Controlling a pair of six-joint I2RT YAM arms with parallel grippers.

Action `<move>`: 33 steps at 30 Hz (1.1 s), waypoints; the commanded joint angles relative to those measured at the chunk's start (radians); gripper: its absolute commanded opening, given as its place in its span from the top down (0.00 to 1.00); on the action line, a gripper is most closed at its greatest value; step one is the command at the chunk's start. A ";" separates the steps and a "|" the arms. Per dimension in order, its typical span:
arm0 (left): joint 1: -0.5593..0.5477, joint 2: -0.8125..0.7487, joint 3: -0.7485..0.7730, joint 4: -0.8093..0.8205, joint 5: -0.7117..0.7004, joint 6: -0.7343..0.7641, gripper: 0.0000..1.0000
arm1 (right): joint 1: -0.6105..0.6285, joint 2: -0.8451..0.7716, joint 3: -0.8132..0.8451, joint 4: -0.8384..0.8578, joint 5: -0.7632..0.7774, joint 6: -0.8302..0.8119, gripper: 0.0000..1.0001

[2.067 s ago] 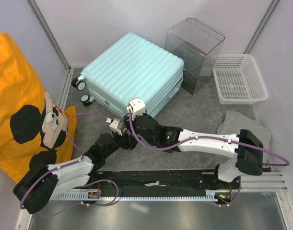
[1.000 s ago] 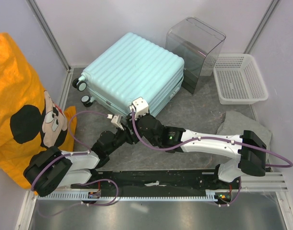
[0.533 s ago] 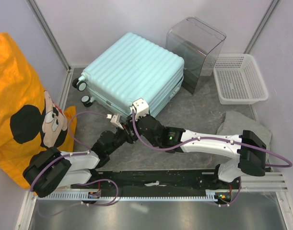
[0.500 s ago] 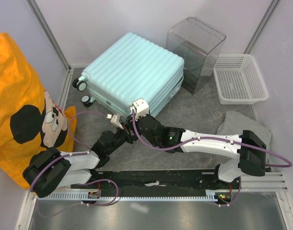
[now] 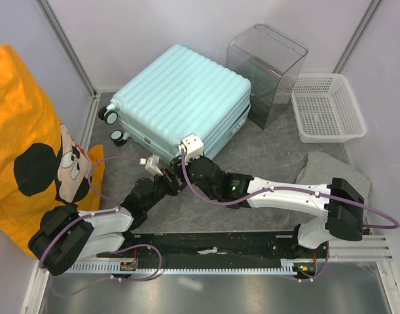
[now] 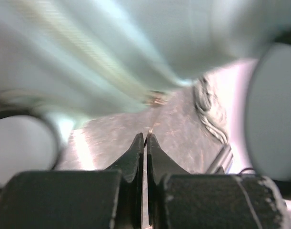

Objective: Open, take out, and arrange the luggage
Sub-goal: Unzip the luggage at the center of the board.

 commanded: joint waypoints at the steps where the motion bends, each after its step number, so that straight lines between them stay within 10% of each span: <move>1: 0.082 -0.052 -0.035 0.001 -0.190 -0.086 0.99 | -0.012 -0.033 0.024 0.062 0.083 -0.014 1.00; 22: 0.134 -0.260 -0.065 -0.043 -0.083 0.174 0.98 | -0.012 -0.048 0.028 0.047 0.090 -0.019 1.00; 29: 0.134 -0.530 0.001 -0.351 -0.011 0.297 0.65 | -0.018 -0.080 0.002 0.036 0.136 -0.041 1.00; 33: 0.132 -0.616 0.040 -0.469 0.056 0.363 0.51 | -0.019 -0.111 -0.021 0.033 0.098 -0.051 0.76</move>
